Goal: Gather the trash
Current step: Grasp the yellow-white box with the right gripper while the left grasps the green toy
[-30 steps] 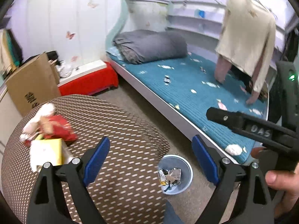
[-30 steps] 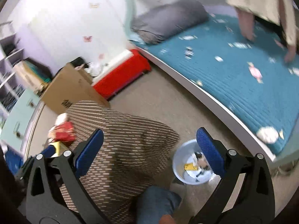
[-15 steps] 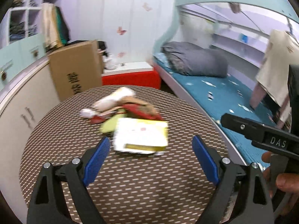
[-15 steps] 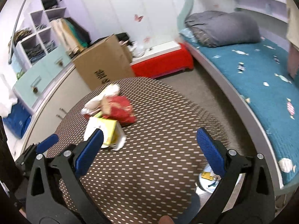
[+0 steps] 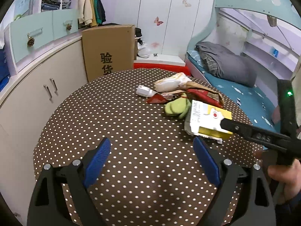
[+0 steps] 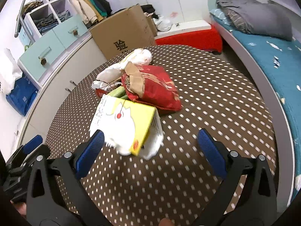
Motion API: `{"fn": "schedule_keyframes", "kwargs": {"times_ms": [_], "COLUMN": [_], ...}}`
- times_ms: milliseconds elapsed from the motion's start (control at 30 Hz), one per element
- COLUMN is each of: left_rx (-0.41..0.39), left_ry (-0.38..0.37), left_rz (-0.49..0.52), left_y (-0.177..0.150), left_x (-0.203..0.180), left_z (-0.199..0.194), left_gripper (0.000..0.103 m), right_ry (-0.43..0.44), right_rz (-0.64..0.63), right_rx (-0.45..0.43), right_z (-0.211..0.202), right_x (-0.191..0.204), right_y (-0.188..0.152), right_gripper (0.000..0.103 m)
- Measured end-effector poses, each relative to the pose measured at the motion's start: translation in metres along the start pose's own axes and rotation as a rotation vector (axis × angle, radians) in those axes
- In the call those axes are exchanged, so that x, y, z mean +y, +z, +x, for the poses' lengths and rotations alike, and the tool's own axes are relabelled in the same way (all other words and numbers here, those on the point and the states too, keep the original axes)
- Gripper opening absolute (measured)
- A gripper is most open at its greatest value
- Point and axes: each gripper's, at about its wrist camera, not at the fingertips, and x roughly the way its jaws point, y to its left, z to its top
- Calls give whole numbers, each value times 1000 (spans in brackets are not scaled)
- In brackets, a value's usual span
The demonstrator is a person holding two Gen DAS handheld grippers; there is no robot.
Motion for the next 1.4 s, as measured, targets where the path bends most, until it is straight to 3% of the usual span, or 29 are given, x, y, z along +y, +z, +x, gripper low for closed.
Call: {"fn": "schedule_keyframes", "kwargs": {"times_ms": [67,100,200,467,633,833,933,1000,1233,1400], "left_rx": [-1,0,3,10,15,33,40,38,31,46], "left_ry": [9,13,21,23,11,8,9,7,-4,-21], "left_rz": [-5,-8,-12,1,16,25,31,39,90,171], "left_y": [-1,0,3,8,10,7,6,7,21,44], "left_x": [4,5,6,2,-7,-15,-18,-19,-33,-58], "left_z": [0,2,6,19,25,33,34,35,48,85], "left_gripper": [88,88,88,88,88,88,88,88,88,88], "right_ry": [35,54,98,138,138,129,125,124,134,159], "right_rz": [-7,-6,-5,-32,-59,-107,-122,-117,-21,76], "right_rx": [9,15,19,-3,5,45,38,22,-23,-81], "right_z": [8,13,17,-8,-23,-7,-9,-16,-51,-79], "right_x": [3,4,6,12,10,20,24,22,-11,-36], "right_y": [2,3,4,-14,-28,-29,-28,-28,-41,-48], "right_gripper": [93,81,61,33,33,47,41,31,31,31]}}
